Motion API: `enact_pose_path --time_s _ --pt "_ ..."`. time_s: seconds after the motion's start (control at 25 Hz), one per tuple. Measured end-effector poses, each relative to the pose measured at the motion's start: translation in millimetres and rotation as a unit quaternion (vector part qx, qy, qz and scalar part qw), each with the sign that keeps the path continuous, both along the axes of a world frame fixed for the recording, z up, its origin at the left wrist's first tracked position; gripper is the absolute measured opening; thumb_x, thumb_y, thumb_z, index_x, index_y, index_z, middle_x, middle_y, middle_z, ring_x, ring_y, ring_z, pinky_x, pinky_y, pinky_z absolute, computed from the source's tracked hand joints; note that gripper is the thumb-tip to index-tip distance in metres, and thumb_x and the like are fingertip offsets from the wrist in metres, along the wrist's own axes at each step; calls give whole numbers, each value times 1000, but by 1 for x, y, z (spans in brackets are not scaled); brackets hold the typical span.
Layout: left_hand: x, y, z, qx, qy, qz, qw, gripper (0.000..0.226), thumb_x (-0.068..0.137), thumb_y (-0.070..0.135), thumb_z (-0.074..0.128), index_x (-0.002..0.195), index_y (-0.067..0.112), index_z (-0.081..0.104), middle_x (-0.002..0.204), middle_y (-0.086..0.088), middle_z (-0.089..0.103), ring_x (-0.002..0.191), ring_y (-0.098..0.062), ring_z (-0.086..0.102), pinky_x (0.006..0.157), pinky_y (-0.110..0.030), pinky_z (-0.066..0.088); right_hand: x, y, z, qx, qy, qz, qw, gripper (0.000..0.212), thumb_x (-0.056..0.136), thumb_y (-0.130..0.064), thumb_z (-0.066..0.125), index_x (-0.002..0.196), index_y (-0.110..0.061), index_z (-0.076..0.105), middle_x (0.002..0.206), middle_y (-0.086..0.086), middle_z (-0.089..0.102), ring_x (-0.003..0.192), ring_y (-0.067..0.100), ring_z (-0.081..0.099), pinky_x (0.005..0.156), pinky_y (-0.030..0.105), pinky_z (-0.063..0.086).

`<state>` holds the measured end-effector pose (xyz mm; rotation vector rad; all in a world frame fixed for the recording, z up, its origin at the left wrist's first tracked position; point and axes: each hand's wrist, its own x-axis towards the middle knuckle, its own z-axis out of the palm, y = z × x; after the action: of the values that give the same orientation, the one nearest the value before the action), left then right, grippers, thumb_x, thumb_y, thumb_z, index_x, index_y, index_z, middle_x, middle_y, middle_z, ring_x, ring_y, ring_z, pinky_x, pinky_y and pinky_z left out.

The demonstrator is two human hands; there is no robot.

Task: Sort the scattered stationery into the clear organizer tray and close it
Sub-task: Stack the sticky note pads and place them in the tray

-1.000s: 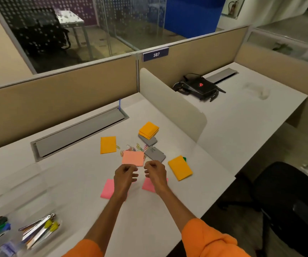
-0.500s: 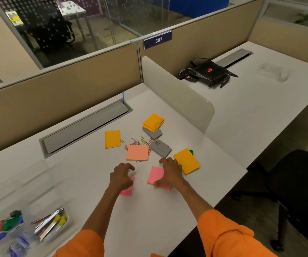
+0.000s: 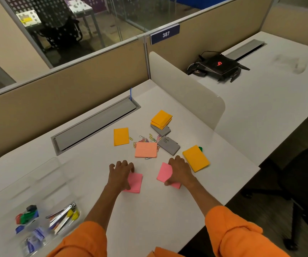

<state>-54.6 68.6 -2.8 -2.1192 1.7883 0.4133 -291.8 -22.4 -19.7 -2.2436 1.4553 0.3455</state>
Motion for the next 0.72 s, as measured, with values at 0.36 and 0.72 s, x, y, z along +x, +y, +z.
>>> enact_pose_path --time_s 0.36,0.72 --pt "18 -10 8 -42 247 145 957 6 86 24 65 91 23 63 99 4 66 96 -20 58 80 -38 38 -12 -5 -3 109 -157 -97 977 51 84 -33 70 126 -13 48 128 12 57 114 27 55 85 33 47" --pt "-24 -20 4 -132 559 367 732 23 93 22 61 111 9 56 112 -14 64 98 -30 65 75 -42 59 -63 -33 14 40 -266 -295 917 41 85 -17 70 120 -5 52 122 13 61 106 29 58 70 24 38"
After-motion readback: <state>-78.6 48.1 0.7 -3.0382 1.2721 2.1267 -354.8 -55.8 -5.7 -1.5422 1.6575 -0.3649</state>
